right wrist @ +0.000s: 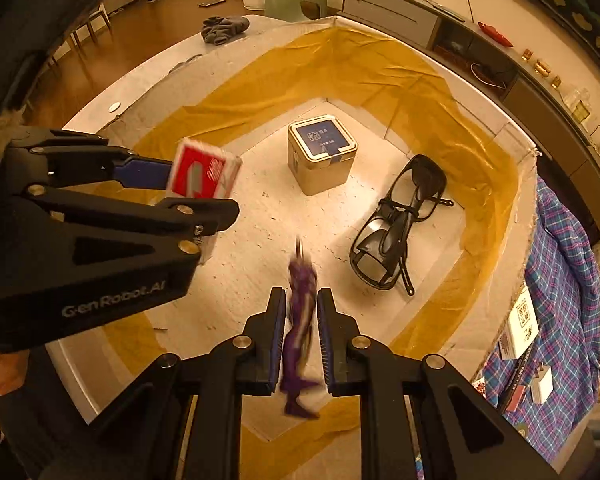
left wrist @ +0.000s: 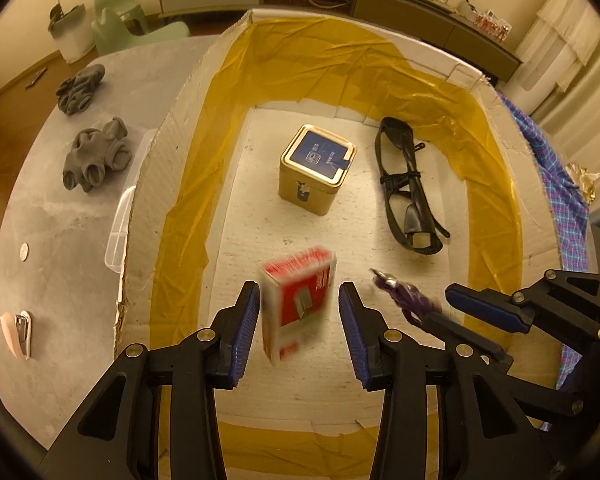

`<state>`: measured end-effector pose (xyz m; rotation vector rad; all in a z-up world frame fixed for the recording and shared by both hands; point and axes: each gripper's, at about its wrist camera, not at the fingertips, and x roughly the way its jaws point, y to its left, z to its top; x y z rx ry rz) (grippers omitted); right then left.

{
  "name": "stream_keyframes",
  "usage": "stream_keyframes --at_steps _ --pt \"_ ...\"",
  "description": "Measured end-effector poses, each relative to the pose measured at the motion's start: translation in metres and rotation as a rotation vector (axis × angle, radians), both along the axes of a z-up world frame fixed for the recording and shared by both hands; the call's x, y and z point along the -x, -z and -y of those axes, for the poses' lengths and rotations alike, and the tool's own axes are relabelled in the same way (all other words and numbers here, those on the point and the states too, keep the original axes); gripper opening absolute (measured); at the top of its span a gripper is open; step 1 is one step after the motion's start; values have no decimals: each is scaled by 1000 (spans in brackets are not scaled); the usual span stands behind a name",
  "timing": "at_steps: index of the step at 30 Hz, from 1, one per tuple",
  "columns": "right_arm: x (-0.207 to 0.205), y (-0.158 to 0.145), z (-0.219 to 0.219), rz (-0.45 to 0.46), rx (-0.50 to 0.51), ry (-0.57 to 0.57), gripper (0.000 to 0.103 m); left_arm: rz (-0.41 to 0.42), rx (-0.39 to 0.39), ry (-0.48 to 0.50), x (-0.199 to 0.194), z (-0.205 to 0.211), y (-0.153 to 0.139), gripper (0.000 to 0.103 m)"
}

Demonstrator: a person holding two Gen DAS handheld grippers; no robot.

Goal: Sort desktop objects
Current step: 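Open both tools to drop the staple box and figurine into the box, then move both open tools back over the plaid cloth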

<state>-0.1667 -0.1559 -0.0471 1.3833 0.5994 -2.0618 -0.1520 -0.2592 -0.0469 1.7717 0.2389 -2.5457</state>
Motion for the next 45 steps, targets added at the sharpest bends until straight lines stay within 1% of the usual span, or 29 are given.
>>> stream_keyframes --at_steps 3,8,12,15,16,18,22,27,34,41,45 --pt "0 1 1 1 2 2 24 3 5 3 -1 -2 0 47" --pt "-3 -2 -1 -5 14 8 25 0 21 0 -4 -3 -2 47" --pt "-7 -8 -6 -11 30 10 26 -15 29 -7 -10 -4 -10 47" --pt "-10 -16 -12 -23 45 16 27 -41 41 -8 -18 -6 -20 47" --pt "-12 -19 -14 -29 49 19 32 -51 44 -9 -21 -7 -24 47" --pt "-15 -27 -21 -47 67 26 36 -77 40 -6 -28 -9 -32 47" --pt "-19 -42 -38 -75 112 45 37 -134 45 0 -42 -15 -49 47" --pt "-23 -53 -56 -99 152 67 38 -193 44 13 -59 -27 -66 47" --pt "-36 -74 -75 -155 230 78 39 -249 52 38 -75 -45 -85 47" --pt "-53 -90 -92 -221 263 74 40 -306 52 69 -88 -64 -100 47" --pt "-60 -95 -106 -246 288 85 41 -332 49 97 -95 -83 -107 47"
